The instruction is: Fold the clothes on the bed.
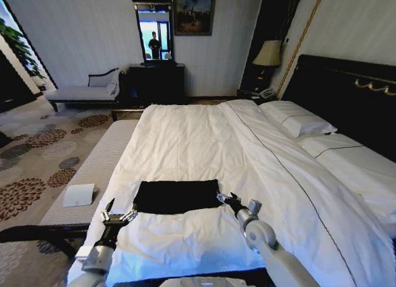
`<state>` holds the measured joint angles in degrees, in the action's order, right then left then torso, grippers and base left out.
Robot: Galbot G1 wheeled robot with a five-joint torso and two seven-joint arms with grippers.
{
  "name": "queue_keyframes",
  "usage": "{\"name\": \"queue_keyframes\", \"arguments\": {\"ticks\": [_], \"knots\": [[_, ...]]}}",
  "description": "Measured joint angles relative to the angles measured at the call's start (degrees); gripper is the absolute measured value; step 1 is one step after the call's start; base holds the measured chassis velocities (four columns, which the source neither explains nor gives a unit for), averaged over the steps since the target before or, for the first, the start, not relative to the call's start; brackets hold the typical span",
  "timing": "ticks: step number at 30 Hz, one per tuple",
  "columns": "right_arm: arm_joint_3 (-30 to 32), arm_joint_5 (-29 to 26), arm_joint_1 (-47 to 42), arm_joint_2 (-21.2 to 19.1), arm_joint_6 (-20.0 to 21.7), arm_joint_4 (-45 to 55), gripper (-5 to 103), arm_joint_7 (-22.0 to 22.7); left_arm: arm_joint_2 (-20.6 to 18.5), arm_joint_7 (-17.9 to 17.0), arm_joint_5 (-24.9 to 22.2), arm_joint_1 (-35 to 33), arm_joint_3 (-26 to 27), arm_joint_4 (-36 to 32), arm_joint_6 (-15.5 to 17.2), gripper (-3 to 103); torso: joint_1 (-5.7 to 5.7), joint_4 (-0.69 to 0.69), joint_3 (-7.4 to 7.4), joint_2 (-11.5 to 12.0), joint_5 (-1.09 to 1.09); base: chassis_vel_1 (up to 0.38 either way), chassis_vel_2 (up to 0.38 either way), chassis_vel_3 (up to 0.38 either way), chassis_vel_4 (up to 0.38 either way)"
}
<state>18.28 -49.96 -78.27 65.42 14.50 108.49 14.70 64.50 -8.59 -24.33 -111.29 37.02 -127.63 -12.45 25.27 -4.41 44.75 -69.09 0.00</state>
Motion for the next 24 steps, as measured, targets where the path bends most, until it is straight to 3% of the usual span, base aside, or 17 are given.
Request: {"name": "queue_keyframes", "arguments": {"ticks": [4, 16, 24], "knots": [[2.1, 0.2, -2.0, 2.0, 0.1, 0.5, 100, -0.2, 0.4, 0.8, -0.6, -1.5, 0.7, -2.3, -0.5, 100, 0.0, -0.02, 0.0, 0.0, -0.02, 0.0, 0.0, 0.0, 0.0], [2.6, 1.3, -1.4, 3.1, 0.2, -0.1, 100, -0.9, 1.0, 2.6, -1.2, -4.3, 3.7, -4.1, -3.6, 100, 0.0, -0.01, 0.0, 0.0, 0.0, 0.0, 0.0, 0.0, 0.0], [2.9, -2.9, 0.7, 3.3, 1.4, -2.5, 100, -1.1, 1.1, 2.6, -1.1, -4.2, 3.7, -4.1, -3.6, 100, 0.0, -0.01, 0.01, 0.0, 0.0, 0.0, 0.0, 0.0, 0.0]]}}
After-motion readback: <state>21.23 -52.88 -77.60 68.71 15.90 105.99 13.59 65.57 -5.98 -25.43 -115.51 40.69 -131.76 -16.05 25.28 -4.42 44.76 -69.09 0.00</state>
